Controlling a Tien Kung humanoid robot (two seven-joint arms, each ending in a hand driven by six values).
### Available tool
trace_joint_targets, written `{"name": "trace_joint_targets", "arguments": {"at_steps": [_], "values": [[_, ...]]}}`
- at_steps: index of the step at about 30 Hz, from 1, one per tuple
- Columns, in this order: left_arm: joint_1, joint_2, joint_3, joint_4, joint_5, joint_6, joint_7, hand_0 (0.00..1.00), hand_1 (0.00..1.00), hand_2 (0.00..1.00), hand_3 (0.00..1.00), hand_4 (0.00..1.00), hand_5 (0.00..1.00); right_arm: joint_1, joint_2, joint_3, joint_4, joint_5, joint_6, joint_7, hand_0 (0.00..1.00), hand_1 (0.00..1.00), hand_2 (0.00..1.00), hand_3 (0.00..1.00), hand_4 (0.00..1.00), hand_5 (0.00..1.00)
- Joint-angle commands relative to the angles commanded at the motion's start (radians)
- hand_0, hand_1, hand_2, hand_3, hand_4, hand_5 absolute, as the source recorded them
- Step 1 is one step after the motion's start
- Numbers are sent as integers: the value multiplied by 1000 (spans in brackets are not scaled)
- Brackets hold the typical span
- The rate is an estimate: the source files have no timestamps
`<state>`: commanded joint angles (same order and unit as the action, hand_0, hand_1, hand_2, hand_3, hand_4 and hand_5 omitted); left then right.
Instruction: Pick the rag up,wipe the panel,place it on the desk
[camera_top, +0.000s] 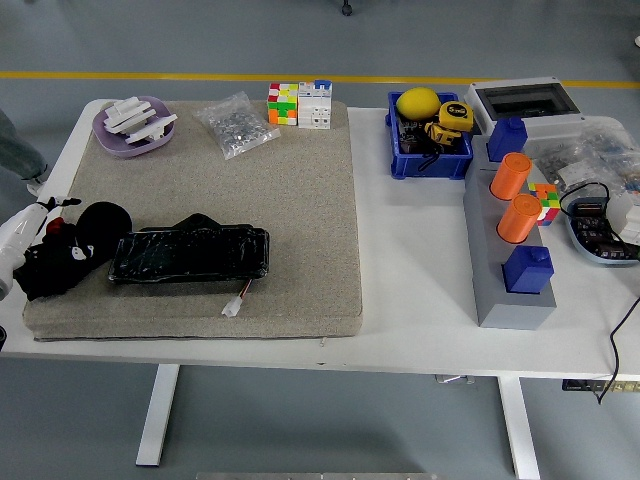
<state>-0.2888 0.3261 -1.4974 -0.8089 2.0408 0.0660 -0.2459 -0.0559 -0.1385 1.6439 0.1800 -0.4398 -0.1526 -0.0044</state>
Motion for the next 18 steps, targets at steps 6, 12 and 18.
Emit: {"name": "trace_joint_targets", "arguments": {"at_steps": [6, 12, 18], "values": [[3, 0, 8, 2, 15, 4, 11, 671, 828, 845, 667, 788, 123, -2, 1, 24, 0, -17, -1, 11, 545, 575, 644, 578, 998, 480], [6, -4, 15, 15, 22, 33, 25, 351, 471, 708, 564, 298, 2, -2, 4, 21, 0, -14, 3, 15, 547, 574, 643, 578, 998, 478], [9, -8, 21, 14, 13, 58, 12, 336, 325, 622, 501, 109, 2, -2, 3, 24, 0, -16, 3, 17, 545, 572, 643, 578, 998, 472]]}}
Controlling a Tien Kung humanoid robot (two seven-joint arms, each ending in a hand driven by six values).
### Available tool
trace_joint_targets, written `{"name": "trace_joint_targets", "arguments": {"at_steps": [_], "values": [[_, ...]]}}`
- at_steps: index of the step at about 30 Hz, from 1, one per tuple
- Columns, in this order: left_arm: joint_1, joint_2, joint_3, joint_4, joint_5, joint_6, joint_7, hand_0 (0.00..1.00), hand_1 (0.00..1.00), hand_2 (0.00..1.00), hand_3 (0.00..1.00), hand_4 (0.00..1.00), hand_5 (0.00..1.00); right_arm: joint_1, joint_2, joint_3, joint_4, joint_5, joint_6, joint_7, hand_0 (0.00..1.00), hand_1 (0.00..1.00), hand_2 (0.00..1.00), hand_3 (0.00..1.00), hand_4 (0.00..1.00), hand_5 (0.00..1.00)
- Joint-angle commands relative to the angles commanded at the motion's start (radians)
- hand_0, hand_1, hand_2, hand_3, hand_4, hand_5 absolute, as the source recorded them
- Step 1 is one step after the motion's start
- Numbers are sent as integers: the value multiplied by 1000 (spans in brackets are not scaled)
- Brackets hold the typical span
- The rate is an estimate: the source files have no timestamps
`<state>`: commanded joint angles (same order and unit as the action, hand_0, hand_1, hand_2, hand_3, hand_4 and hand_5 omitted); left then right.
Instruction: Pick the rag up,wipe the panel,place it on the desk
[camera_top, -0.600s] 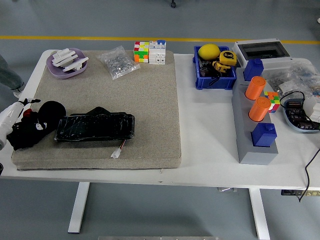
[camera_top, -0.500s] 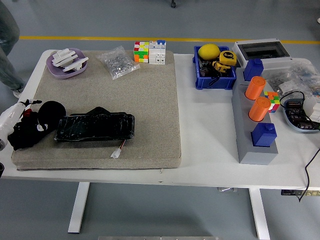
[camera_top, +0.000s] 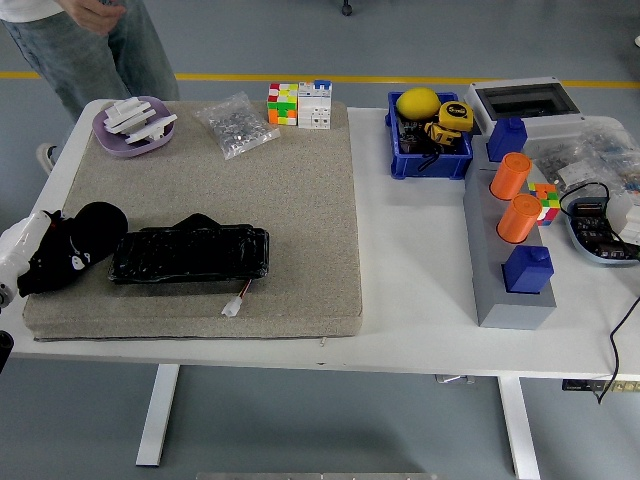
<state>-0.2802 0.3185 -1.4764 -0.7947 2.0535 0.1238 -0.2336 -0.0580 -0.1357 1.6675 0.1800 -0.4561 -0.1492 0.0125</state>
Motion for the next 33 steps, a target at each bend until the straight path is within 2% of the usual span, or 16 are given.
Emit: {"name": "trace_joint_targets", "arguments": {"at_steps": [2, 3, 6, 8, 9, 10, 12, 18, 24, 27, 33], "values": [[2, -2, 0, -5, -2, 5, 1, 336, 325, 622, 501, 109, 2, -1, 0, 0, 0, 1, -1, 0, 545, 572, 643, 578, 998, 472], [4, -2, 1, -8, -7, 11, -2, 300, 204, 565, 449, 17, 2, -1, 0, 0, 0, 2, -2, 0, 546, 571, 642, 577, 998, 471], [13, -2, 6, -24, -38, 11, -4, 300, 204, 565, 449, 17, 2, -1, 0, -4, 0, 3, -1, -1, 546, 571, 642, 577, 998, 471], [24, -4, 7, -44, -93, 6, -2, 300, 204, 565, 449, 17, 2, -1, 0, -8, 0, 6, -1, -3, 546, 571, 642, 577, 998, 471], [29, -6, 4, -56, -112, 5, 2, 280, 171, 538, 408, 4, 2, -1, 0, -8, 0, 6, -1, -3, 547, 571, 641, 578, 998, 469], [35, -8, -1, -70, -130, 4, 6, 280, 171, 538, 408, 4, 2, -1, 1, -9, 0, 7, -1, -3, 547, 571, 641, 578, 998, 469], [53, -13, -16, -113, -158, 1, 19, 280, 171, 538, 408, 4, 2, -1, 1, -13, 0, 11, -1, -4, 547, 571, 641, 578, 998, 469], [114, -21, -48, -254, -153, -5, 44, 267, 169, 540, 413, 15, 2, -2, 2, -8, 0, 7, -1, -3, 547, 570, 640, 579, 998, 470], [166, -37, -40, -365, -152, -3, 46, 265, 168, 537, 414, 17, 2, -3, 2, 2, 0, -3, 1, -4, 547, 571, 640, 578, 998, 470], [172, -48, -31, -372, -151, -2, 43, 267, 165, 534, 409, 4, 2, -4, 2, 7, 0, -7, 1, -3, 547, 571, 640, 579, 998, 469], [161, -60, -28, -319, -164, -4, 27, 265, 165, 533, 409, 5, 2, -3, 0, 14, 0, -16, 3, -1, 547, 570, 640, 579, 998, 470]]}}
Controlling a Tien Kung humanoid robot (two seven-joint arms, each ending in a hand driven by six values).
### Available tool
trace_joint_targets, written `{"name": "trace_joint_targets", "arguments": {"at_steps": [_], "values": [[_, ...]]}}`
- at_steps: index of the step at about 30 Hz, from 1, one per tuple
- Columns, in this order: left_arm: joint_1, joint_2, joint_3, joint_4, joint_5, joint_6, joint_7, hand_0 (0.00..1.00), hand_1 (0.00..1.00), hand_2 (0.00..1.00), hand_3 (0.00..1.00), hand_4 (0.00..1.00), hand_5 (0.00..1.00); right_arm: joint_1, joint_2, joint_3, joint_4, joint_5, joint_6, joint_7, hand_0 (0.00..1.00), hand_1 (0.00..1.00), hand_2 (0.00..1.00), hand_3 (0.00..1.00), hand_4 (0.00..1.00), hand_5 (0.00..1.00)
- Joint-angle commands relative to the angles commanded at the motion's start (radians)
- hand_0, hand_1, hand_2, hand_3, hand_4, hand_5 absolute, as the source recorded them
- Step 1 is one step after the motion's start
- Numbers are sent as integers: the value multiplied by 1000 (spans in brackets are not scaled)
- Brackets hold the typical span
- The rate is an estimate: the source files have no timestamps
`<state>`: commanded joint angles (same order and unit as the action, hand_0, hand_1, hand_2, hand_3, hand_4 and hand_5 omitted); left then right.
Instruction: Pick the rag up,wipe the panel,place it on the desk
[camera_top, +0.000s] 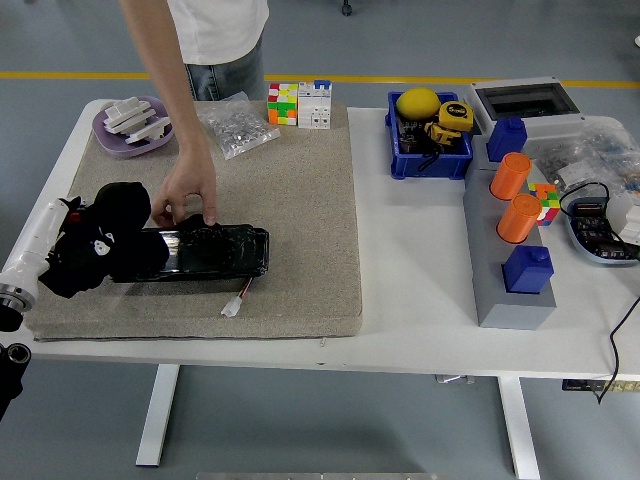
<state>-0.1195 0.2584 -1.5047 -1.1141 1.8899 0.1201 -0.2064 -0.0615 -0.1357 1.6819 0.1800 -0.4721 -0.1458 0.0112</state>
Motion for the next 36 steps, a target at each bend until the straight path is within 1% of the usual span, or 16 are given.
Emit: {"name": "trace_joint_targets", "arguments": {"at_steps": [9, 14, 18, 25, 30, 36], "values": [[-5, -7, 27, 19, -20, 2, -12, 266, 165, 531, 411, 6, 2, -5, -2, 6, 0, -4, 1, 2, 547, 570, 640, 579, 998, 470], [-16, -13, 53, 14, -22, 6, -17, 265, 166, 531, 412, 11, 2, -2, -3, 11, 0, -9, 1, 2, 548, 570, 640, 579, 998, 471], [-24, -19, 82, 6, -14, 3, -15, 266, 166, 529, 413, 8, 2, -1, -2, 20, 0, -23, -4, -2, 542, 570, 640, 580, 998, 473], [-38, -30, 155, -7, -6, 3, -14, 269, 165, 525, 411, 2, 2, -3, -1, 12, 0, -16, -4, -3, 541, 570, 640, 580, 998, 475], [-59, -40, 197, 8, -23, 1, -17, 269, 165, 525, 409, 2, 2, 0, -2, 16, 0, -24, -7, -6, 542, 569, 640, 580, 998, 476], [-81, -56, 241, 5, -20, 1, -14, 269, 166, 525, 410, 2, 2, 0, -1, 8, 0, -21, -7, -10, 542, 569, 640, 580, 998, 479]]}}
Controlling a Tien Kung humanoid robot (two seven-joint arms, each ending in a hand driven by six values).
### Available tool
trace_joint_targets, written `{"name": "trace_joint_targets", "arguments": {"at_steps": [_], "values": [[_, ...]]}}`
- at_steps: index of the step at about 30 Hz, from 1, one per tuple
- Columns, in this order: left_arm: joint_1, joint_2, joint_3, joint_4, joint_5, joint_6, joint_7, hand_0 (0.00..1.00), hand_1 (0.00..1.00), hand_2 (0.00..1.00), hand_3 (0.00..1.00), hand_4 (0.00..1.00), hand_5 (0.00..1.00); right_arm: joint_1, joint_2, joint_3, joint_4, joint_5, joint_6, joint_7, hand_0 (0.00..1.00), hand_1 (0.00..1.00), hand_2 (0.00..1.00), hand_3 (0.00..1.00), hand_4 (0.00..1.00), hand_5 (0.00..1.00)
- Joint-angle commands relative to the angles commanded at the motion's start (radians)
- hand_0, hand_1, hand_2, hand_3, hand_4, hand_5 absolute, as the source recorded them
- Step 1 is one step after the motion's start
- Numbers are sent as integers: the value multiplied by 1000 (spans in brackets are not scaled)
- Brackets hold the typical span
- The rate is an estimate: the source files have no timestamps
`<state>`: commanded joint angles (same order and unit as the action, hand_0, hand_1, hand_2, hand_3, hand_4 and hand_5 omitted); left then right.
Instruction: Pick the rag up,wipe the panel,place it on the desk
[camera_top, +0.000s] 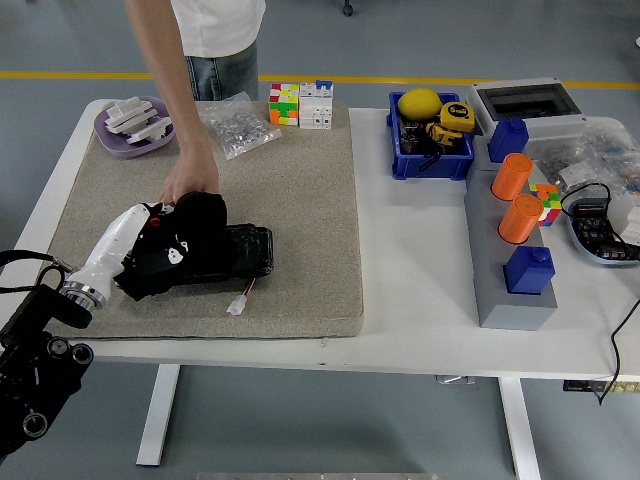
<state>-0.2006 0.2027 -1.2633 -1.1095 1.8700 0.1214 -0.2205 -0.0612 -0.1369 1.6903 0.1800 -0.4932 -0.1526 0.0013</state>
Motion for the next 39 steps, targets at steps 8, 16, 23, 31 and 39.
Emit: {"name": "trace_joint_targets", "arguments": {"at_steps": [8, 16, 23, 31, 39], "values": [[-31, -11, 52, 2, 1, -2, 4, 270, 166, 524, 410, 2, 2, 0, -1, -1, 0, -1, 1, -1, 542, 569, 640, 581, 998, 481], [-50, -19, 134, -6, 5, -5, 9, 270, 166, 524, 409, 2, 2, 3, -2, 7, 0, -8, 3, -1, 543, 569, 640, 581, 998, 483], [-49, -34, 164, -31, 10, -7, 11, 271, 167, 523, 410, 2, 2, 1, 0, 1, 0, -1, 2, -2, 542, 569, 640, 582, 998, 485], [-47, -43, 175, -51, 18, -4, 15, 274, 166, 521, 408, 2, 2, -2, 2, -40, 0, 35, 1, -6, 542, 569, 640, 582, 998, 484], [-29, -63, 113, -25, 26, -8, 14, 280, 168, 521, 409, 2, 2, -4, 5, -60, 0, 51, 1, -8, 541, 569, 640, 582, 998, 483]]}}
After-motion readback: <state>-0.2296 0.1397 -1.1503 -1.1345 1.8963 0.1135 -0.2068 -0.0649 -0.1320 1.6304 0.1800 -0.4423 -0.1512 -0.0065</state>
